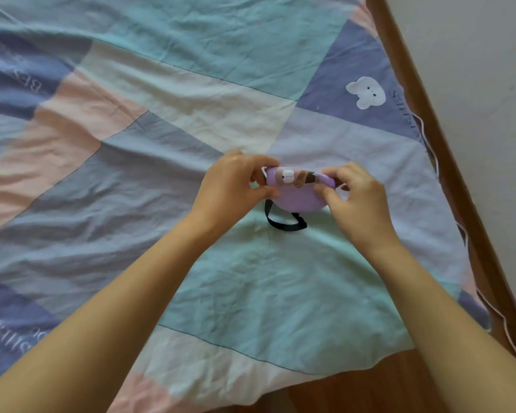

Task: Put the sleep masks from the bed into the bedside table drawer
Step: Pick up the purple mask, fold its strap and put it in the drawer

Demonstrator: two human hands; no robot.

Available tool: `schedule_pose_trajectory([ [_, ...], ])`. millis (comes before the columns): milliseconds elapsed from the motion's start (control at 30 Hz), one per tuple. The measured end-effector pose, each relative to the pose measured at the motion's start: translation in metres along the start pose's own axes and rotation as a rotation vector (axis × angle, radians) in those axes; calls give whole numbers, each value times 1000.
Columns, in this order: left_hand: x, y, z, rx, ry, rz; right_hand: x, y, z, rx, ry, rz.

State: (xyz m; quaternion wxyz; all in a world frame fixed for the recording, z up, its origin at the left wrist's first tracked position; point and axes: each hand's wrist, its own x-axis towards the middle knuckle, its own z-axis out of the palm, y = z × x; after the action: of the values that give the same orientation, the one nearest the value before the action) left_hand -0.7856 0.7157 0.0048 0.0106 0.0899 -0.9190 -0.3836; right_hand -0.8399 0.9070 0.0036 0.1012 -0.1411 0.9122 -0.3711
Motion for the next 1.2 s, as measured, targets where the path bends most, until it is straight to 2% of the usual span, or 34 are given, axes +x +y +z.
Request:
schedule_pose_trajectory([
  [100,0,4,-2,-188,29,-22,-2,-2,-8,129,-48,52],
  [233,-4,16,3,-632,-225,-233,-9,-14,-14,563,-105,238],
  [333,-12,27,14,-865,-318,-292,-14,-22,-7,651,-33,290],
  [433,-17,34,16,-905,-210,-329,-19,-29,0,684,-27,314],
  [567,-16,33,6,-1015,-1,-434,-29,-25,4,784,-102,389],
  [633,-14,31,1,-1087,85,-491,-39,-22,8,755,-171,398],
  [733,-15,30,-5,-1130,108,-533,-55,-21,16,682,-309,303],
  [800,-17,29,-6,-1135,108,-534,-59,-24,16,728,-331,287],
  [933,-24,28,-8,-1151,136,-545,-57,-28,13,771,-230,287],
  [1067,-29,28,-16,-1181,224,-568,-55,-24,10,637,126,331],
  [1133,-31,25,-22,-1194,295,-571,-54,-19,2,775,136,417],
  [1200,-32,22,-28,-1242,377,-592,-56,-13,-7,1032,2,476],
])
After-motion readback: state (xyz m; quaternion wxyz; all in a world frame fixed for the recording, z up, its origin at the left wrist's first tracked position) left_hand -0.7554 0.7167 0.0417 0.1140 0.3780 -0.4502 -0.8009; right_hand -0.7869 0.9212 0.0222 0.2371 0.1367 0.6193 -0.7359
